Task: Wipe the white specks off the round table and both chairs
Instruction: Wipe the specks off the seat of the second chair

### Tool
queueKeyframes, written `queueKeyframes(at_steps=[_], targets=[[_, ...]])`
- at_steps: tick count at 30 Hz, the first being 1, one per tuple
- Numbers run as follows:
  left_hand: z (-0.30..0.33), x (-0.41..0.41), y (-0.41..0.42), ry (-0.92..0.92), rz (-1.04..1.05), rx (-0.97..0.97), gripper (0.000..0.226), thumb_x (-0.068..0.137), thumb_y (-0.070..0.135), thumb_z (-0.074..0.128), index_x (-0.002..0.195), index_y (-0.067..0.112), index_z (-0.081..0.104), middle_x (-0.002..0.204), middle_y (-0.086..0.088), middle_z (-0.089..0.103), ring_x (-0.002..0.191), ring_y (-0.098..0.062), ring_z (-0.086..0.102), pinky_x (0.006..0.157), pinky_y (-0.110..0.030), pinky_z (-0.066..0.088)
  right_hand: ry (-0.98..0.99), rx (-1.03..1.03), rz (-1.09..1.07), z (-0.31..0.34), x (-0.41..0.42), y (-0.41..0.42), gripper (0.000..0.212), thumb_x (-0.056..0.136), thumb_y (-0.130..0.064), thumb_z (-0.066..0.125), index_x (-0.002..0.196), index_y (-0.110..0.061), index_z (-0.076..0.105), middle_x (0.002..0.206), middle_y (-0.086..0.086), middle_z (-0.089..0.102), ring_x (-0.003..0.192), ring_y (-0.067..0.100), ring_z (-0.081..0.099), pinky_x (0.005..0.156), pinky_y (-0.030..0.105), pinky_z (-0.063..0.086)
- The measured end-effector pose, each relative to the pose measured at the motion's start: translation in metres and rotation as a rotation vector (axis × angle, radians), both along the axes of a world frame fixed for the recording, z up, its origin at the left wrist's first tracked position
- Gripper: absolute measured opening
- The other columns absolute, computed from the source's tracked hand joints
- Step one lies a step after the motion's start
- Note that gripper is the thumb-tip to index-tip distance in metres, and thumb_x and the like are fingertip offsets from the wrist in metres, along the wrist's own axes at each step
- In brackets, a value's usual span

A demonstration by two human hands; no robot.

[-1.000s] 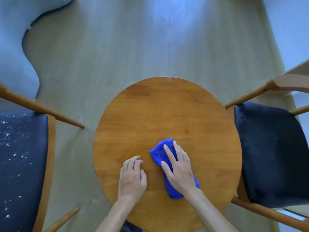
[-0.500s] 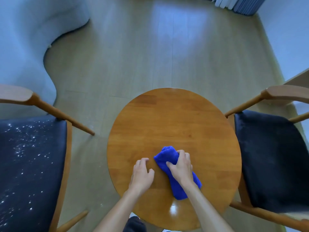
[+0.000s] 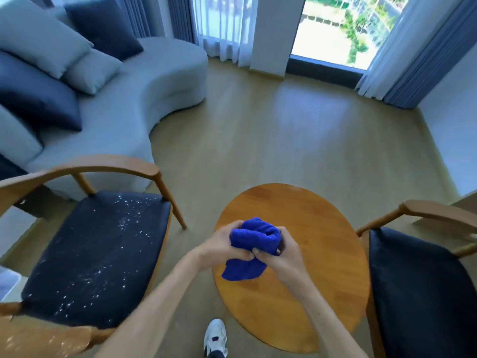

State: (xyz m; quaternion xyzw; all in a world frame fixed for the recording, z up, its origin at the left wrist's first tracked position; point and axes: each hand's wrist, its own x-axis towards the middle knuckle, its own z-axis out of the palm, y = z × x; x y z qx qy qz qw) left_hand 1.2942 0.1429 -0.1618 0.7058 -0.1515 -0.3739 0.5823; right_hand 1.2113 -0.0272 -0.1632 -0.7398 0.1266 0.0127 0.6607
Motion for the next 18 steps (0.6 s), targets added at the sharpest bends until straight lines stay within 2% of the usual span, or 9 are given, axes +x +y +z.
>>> queueKeyframes(at_steps=[3, 6, 9, 11, 14, 15, 18], targets=[[0.051, -0.023, 0.028, -0.074, 0.093, -0.044, 0.049, 0.073, 0.004, 0.076, 0.119, 0.007, 0.058, 0.11, -0.018, 0.066, 0.099, -0.017, 0.065, 0.084, -0.026, 0.053, -0.091, 0.08, 0.147, 0.04, -0.007, 0.015, 0.041, 0.071, -0.014, 0.076, 0.107, -0.004, 0.06, 0.106, 0.008, 0.069, 0.1, 0.018, 0.065, 0.074, 0.024, 0.053], [0.08, -0.047, 0.06, -0.114, 0.278, -0.089, 0.045, 0.078, 0.008, 0.073, 0.12, 0.016, 0.058, 0.111, -0.01, 0.068, 0.102, -0.017, 0.065, 0.086, -0.029, 0.054, -0.173, 0.101, 0.223, 0.063, -0.021, 0.036, 0.058, 0.071, -0.027, 0.077, 0.125, -0.018, 0.056, 0.119, -0.002, 0.066, 0.113, 0.014, 0.06, 0.086, 0.027, 0.052], [0.099, -0.066, 0.095, -0.159, 0.476, -0.124, 0.043, 0.079, 0.018, 0.071, 0.12, 0.018, 0.059, 0.111, -0.006, 0.069, 0.106, -0.024, 0.063, 0.09, -0.039, 0.053, -0.253, -0.055, 0.239, 0.058, -0.036, 0.072, 0.073, 0.072, -0.042, 0.074, 0.138, -0.039, 0.042, 0.13, -0.015, 0.057, 0.124, 0.01, 0.052, 0.1, 0.029, 0.046], [0.11, -0.075, 0.119, -0.169, 0.607, -0.136, 0.041, 0.08, 0.018, 0.07, 0.119, 0.017, 0.059, 0.11, -0.006, 0.069, 0.105, -0.023, 0.064, 0.086, -0.035, 0.053, -0.364, -0.185, 0.274, 0.051, -0.043, 0.106, 0.079, 0.075, -0.045, 0.072, 0.144, -0.042, 0.032, 0.141, -0.018, 0.046, 0.132, 0.009, 0.045, 0.104, 0.025, 0.042], [0.125, -0.087, 0.155, -0.188, 0.745, -0.111, 0.034, 0.087, 0.014, 0.067, 0.119, 0.021, 0.059, 0.108, 0.0, 0.069, 0.101, -0.016, 0.065, 0.078, -0.025, 0.051, -0.518, -0.313, 0.286, 0.048, -0.048, 0.168, 0.087, 0.077, -0.045, 0.069, 0.149, -0.045, 0.019, 0.155, -0.01, 0.025, 0.143, 0.011, 0.027, 0.108, 0.014, 0.032], [0.128, -0.09, 0.168, -0.204, 0.787, -0.092, 0.031, 0.087, 0.016, 0.066, 0.116, 0.023, 0.059, 0.106, 0.003, 0.069, 0.099, -0.014, 0.065, 0.078, -0.024, 0.051, -0.554, -0.324, 0.286, 0.047, -0.048, 0.189, 0.089, 0.076, -0.046, 0.068, 0.15, -0.044, 0.017, 0.158, -0.008, 0.018, 0.146, 0.011, 0.022, 0.109, 0.014, 0.031], [0.129, -0.098, 0.208, -0.205, 0.921, -0.031, 0.024, 0.087, 0.021, 0.067, 0.109, 0.025, 0.061, 0.103, 0.004, 0.068, 0.098, -0.014, 0.064, 0.084, -0.028, 0.049, -0.615, -0.357, 0.304, 0.045, -0.043, 0.257, 0.092, 0.077, -0.054, 0.065, 0.152, -0.04, 0.014, 0.162, -0.006, 0.005, 0.146, 0.012, 0.02, 0.107, 0.033, 0.041]])
